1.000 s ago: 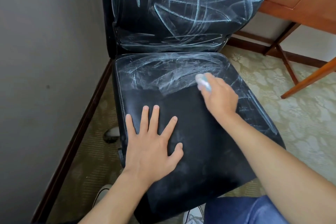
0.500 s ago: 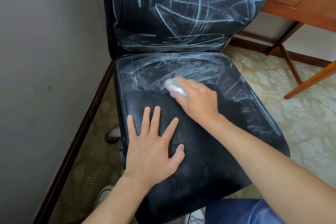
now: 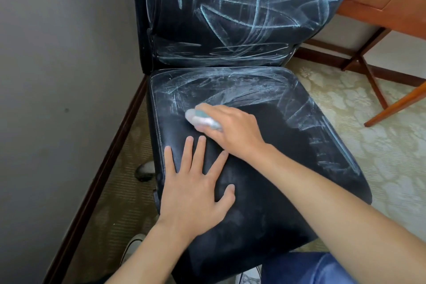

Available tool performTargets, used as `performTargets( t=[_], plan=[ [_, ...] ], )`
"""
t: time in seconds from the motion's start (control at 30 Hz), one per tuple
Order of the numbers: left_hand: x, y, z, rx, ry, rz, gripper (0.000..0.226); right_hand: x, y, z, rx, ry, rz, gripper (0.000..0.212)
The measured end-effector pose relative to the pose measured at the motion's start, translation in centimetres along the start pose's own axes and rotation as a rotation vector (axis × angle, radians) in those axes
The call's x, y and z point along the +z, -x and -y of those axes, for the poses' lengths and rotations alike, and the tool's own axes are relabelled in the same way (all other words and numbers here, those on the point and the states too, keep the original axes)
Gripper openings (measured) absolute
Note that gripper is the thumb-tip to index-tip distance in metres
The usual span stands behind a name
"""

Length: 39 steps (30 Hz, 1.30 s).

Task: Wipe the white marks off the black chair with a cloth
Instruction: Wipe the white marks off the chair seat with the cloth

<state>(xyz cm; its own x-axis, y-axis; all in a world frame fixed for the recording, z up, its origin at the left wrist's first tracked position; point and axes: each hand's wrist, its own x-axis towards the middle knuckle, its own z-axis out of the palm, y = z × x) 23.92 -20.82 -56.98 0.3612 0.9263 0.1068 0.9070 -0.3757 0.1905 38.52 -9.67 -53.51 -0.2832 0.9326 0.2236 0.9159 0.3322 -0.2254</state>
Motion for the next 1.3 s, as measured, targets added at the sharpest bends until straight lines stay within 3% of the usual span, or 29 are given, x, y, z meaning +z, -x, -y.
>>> performTargets(
  t=[0.17, 0.4, 1.3],
  plan=[
    [0.0, 0.2, 0.0, -0.003, -0.017, 0.001, 0.071, -0.7, -0.7, -9.0, 0.47, 0.101, -0.113, 0.032],
    [0.2, 1.5, 0.1, 0.034, -0.055, 0.02, 0.081, 0.7, 1.4, -7.8, 0.385, 0.107, -0.205, 0.035],
    [-1.8, 17.4, -3.4, -0.05, -0.052, 0.193, 0.076, -1.3, 19.5, 3.9, 0.386, 0.089, -0.131, 0.051]
  ],
)
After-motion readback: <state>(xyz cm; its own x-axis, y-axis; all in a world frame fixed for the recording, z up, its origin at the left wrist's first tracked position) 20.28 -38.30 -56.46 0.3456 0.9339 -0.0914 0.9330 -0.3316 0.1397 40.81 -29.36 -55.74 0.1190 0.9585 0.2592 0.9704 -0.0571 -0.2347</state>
